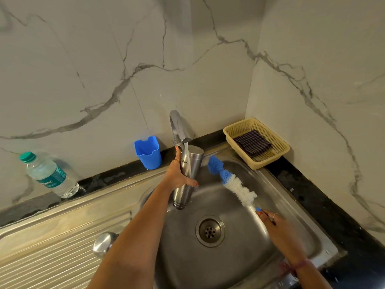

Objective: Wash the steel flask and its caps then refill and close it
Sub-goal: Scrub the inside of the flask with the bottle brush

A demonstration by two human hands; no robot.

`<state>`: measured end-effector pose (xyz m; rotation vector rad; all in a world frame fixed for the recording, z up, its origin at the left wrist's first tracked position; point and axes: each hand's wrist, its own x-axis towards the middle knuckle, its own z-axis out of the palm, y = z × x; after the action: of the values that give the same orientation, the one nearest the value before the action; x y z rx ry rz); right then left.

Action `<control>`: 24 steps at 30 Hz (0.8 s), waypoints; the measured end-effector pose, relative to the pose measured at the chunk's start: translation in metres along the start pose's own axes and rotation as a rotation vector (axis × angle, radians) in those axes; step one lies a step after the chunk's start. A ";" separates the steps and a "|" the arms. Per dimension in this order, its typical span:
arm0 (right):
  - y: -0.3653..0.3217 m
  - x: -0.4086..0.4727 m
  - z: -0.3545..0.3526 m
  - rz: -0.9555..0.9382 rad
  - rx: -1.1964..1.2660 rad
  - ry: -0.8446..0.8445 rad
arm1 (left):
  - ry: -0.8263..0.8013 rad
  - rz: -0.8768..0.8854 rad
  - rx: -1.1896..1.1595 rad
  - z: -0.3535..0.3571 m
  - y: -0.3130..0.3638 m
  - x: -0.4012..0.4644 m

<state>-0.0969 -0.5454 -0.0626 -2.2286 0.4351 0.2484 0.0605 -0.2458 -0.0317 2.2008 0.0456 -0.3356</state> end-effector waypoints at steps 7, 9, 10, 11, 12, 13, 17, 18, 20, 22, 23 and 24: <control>0.002 0.001 0.000 0.009 -0.001 -0.002 | 0.004 -0.033 -0.011 0.001 0.003 0.002; 0.002 0.000 -0.001 0.002 0.010 0.003 | 0.002 -0.031 -0.013 0.001 0.003 0.001; 0.002 0.000 -0.002 -0.005 0.008 0.008 | 0.002 -0.027 -0.003 0.001 0.003 0.000; 0.000 -0.002 -0.003 -0.013 0.003 0.009 | 0.007 -0.017 0.012 0.001 0.003 0.000; -0.001 -0.003 -0.005 -0.022 -0.006 0.006 | 0.017 -0.010 0.021 0.001 0.002 -0.002; -0.001 -0.004 -0.007 -0.023 -0.015 -0.002 | 0.027 -0.003 0.029 0.001 0.001 -0.003; 0.002 -0.006 -0.015 -0.018 0.020 -0.057 | 0.043 0.009 0.012 0.012 -0.004 -0.014; 0.001 -0.007 -0.018 -0.024 0.030 -0.080 | 0.055 0.002 -0.012 0.016 -0.006 -0.018; -0.003 -0.008 -0.024 -0.040 0.075 -0.125 | 0.096 -0.029 -0.066 0.025 -0.014 -0.027; -0.009 -0.011 -0.032 -0.091 0.096 -0.144 | 0.125 -0.071 -0.089 0.034 -0.021 -0.037; -0.012 -0.011 -0.035 -0.135 0.074 -0.141 | 0.133 -0.082 -0.095 0.037 -0.025 -0.042; -0.016 -0.012 -0.038 -0.181 0.051 -0.138 | 0.141 -0.089 -0.099 0.041 -0.028 -0.046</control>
<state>-0.1004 -0.5625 -0.0231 -2.1688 0.1630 0.2893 0.0025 -0.2570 -0.0649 2.1248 0.2337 -0.2223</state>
